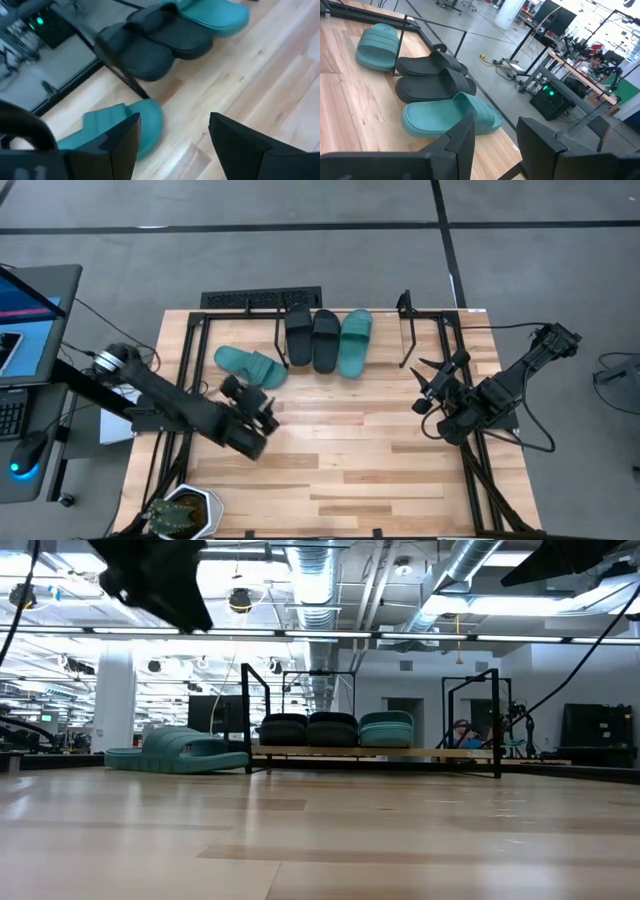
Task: Pick and place slides into the shelf
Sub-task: Put the dark green slipper on the shelf
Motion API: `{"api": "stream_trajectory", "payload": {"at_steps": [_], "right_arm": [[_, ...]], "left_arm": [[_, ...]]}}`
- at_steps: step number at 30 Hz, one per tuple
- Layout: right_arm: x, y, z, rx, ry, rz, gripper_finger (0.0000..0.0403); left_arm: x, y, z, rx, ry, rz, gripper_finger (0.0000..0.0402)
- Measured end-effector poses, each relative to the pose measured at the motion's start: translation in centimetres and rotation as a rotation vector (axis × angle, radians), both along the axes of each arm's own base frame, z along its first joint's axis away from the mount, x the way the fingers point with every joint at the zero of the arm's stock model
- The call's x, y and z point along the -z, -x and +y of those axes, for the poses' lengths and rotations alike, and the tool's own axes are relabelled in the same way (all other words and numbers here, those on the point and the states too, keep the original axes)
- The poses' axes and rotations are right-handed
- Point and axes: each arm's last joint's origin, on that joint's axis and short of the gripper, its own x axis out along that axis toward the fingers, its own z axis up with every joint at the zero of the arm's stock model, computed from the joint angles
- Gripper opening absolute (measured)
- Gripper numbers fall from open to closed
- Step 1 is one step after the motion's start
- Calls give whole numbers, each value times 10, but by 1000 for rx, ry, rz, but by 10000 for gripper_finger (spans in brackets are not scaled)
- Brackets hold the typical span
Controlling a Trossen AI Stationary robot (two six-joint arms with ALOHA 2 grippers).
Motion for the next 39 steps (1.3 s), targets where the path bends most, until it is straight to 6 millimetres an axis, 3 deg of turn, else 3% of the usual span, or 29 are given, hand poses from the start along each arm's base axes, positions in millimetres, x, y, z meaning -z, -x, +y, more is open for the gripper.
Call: {"api": "stream_trajectory", "payload": {"at_steps": [5,10,26,33,39], "right_arm": [[0,0,0,0,0,0,133],[0,0,0,0,0,0,134],[0,0,0,0,0,0,133],[0,0,0,-4,-13,10,133],[1,0,0,-7,-17,18,134]], "left_arm": [[-30,21,25,-49,153,-62,224],[-40,26,47,-101,311,-58,224],[-26,15,118,-223,453,165,224],[-20,10,136,-180,533,218,224],[-1,11,146,-157,568,212,224]]}}
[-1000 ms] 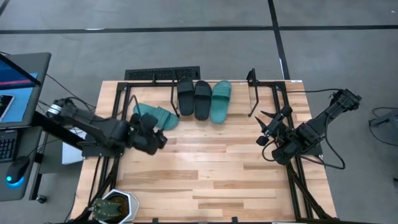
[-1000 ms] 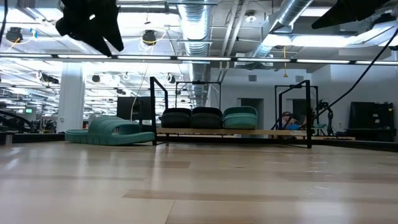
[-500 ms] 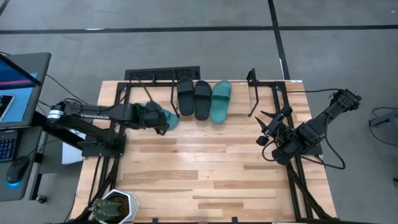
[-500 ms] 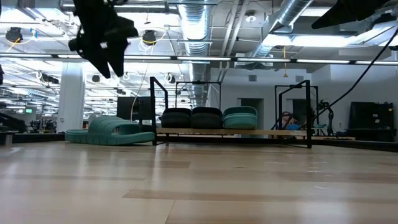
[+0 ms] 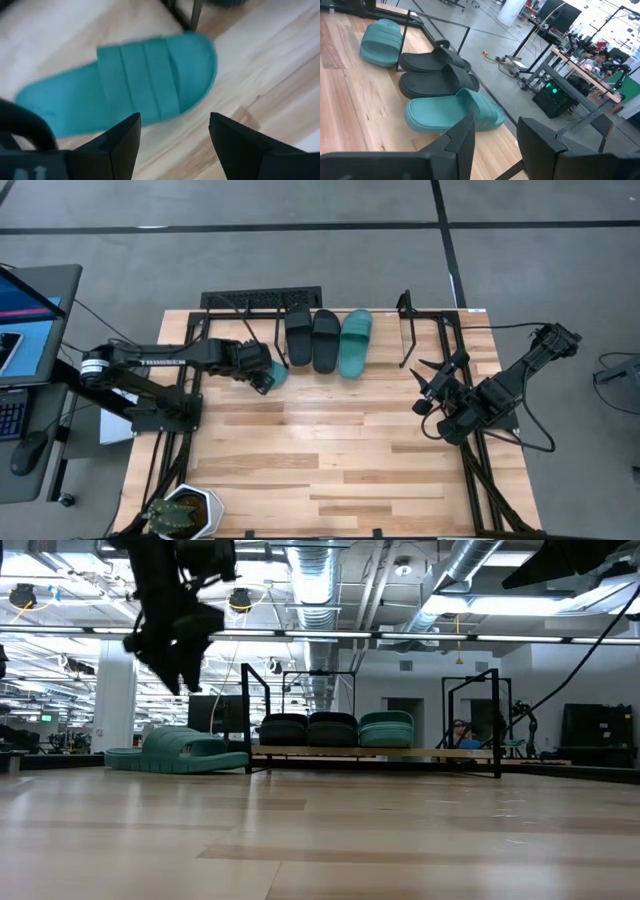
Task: Pick and place slides into the shelf
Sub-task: Put the dark green slipper on the shelf
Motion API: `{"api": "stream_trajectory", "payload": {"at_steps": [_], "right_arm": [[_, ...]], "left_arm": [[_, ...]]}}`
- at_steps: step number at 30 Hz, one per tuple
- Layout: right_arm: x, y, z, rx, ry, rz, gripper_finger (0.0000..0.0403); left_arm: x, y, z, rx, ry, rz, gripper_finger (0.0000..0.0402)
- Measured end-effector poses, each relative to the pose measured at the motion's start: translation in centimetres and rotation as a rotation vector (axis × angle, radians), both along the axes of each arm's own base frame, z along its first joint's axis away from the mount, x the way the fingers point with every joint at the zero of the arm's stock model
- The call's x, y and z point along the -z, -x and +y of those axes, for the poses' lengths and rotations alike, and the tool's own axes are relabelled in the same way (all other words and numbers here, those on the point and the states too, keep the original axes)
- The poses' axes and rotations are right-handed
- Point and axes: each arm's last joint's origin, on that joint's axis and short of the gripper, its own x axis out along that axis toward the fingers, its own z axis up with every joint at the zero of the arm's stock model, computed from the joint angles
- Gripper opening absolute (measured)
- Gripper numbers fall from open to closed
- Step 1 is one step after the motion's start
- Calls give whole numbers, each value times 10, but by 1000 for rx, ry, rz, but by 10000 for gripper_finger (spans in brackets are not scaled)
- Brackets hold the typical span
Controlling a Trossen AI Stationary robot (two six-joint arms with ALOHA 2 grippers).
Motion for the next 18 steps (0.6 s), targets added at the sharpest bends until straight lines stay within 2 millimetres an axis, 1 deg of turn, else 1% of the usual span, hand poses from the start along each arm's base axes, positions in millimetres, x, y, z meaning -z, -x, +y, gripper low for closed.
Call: {"api": "stream_trajectory", "payload": {"at_steps": [6,9,13,18], "right_arm": [[0,0,0,0,0,1,133],[0,0,0,0,0,0,133],[0,0,0,0,0,0,134],[0,0,0,0,0,0,132]], "left_arm": [[30,10,6,-3,55,27,224],[41,15,8,-19,61,50,224],[49,20,10,-35,53,79,224],[51,22,12,-43,14,91,224]]}}
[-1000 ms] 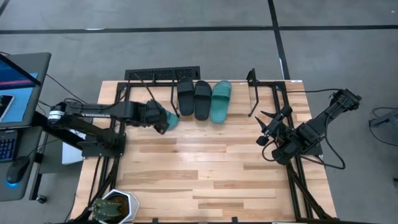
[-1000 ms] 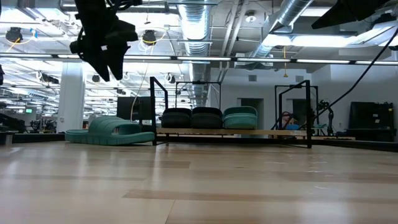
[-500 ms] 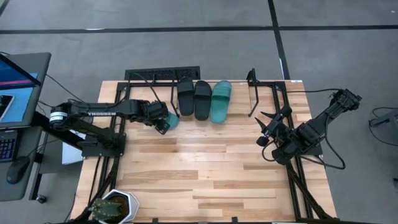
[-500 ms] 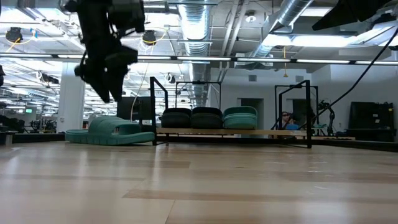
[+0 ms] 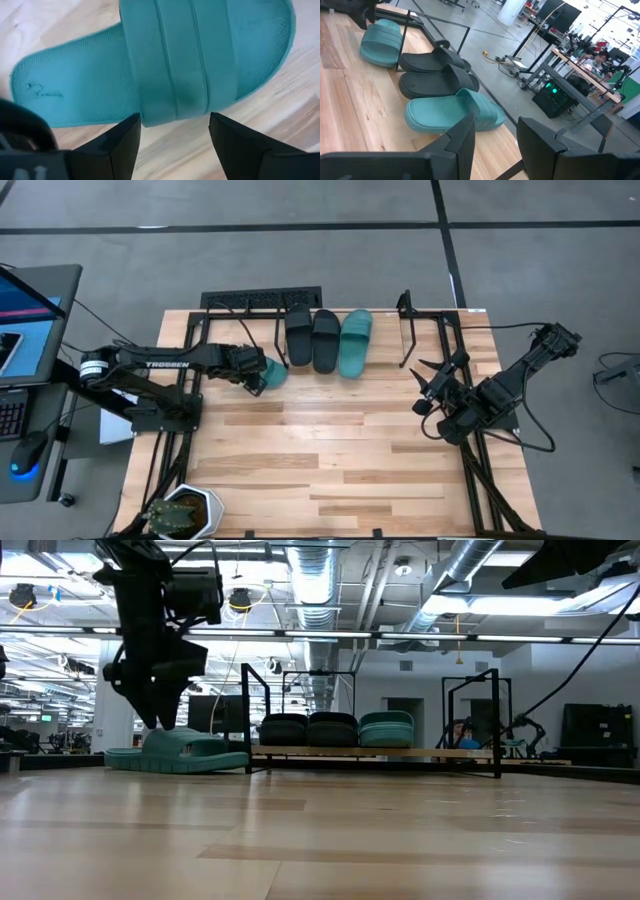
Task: Pick and place slides into the shelf
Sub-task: Put the dark green slipper on the shelf
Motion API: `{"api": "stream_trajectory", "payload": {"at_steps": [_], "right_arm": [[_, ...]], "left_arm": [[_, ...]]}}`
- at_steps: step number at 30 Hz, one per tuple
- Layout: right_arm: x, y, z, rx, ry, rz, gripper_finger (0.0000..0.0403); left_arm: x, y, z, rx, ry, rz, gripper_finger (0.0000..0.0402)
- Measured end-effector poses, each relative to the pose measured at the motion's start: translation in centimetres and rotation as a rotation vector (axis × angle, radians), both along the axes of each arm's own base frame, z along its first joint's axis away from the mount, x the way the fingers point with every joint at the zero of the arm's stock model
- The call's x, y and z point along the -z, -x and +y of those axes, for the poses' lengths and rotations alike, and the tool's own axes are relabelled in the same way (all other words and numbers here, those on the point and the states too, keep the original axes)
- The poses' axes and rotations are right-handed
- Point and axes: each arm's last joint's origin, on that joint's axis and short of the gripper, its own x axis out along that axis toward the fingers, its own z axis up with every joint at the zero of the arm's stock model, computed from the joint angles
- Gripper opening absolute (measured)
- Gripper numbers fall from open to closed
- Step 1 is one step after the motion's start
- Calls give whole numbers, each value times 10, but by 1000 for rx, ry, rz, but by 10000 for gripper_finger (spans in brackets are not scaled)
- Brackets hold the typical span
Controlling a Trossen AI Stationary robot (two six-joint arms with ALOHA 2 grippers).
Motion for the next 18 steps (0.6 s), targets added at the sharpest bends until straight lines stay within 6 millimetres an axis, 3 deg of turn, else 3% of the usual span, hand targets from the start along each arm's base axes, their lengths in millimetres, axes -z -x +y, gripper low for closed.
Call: {"api": "stream_trajectory", "payload": {"at_steps": [18], "right_arm": [[0,0,0,0,-3,-5,134]], "left_arm": [[-2,-2,4,-6,-111,1,224]]}}
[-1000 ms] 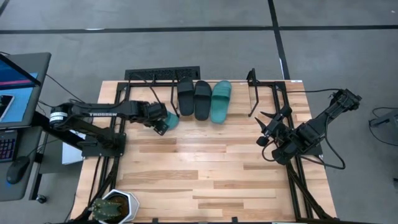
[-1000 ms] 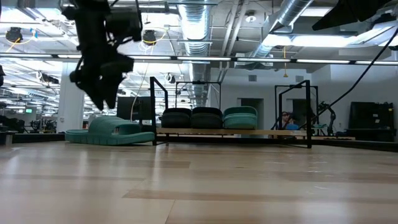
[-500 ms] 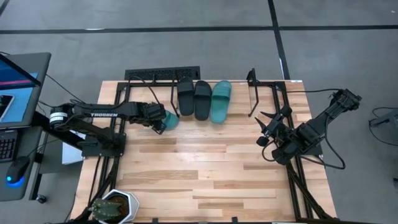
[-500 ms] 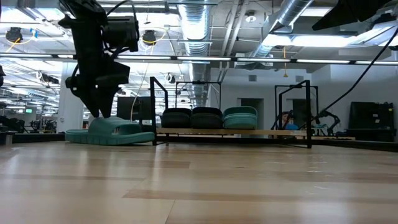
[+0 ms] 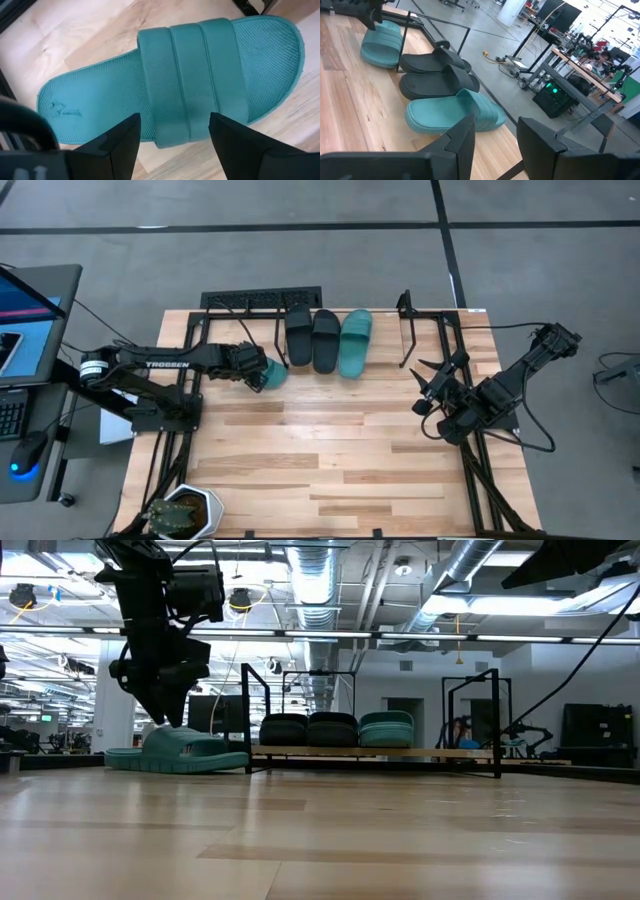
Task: Pick and place slides into the shelf
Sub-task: Put the dark green slipper on the shelf
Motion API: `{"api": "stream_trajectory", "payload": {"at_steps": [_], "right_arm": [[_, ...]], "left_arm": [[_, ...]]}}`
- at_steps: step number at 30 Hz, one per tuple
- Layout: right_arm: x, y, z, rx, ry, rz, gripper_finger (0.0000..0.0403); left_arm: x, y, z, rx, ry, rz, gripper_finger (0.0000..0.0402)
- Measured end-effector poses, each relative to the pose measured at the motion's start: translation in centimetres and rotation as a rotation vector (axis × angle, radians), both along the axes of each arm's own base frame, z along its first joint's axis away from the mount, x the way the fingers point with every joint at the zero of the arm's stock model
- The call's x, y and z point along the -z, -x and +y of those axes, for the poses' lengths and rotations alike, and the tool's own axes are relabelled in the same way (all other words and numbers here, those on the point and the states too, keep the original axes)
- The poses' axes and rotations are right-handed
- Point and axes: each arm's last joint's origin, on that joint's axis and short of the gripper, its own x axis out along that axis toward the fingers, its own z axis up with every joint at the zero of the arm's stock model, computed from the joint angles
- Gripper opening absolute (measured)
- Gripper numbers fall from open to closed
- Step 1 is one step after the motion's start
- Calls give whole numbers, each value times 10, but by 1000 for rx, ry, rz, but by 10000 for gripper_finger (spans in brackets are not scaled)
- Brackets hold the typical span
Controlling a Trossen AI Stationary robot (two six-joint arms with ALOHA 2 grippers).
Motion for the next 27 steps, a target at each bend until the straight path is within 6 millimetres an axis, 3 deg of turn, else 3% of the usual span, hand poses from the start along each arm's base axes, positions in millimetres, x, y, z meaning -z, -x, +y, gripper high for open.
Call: {"api": "stream_trajectory", "payload": {"at_steps": [19,23,27], "right_arm": [[0,0,0,0,-1,-3,134],[0,0,0,0,-3,-6,133],[0,0,0,0,-3,-6,133]], "left_arm": [[24,5,4,-34,13,-49,218],[23,3,3,-17,38,-75,157],[24,4,3,-13,49,-71,40]]}}
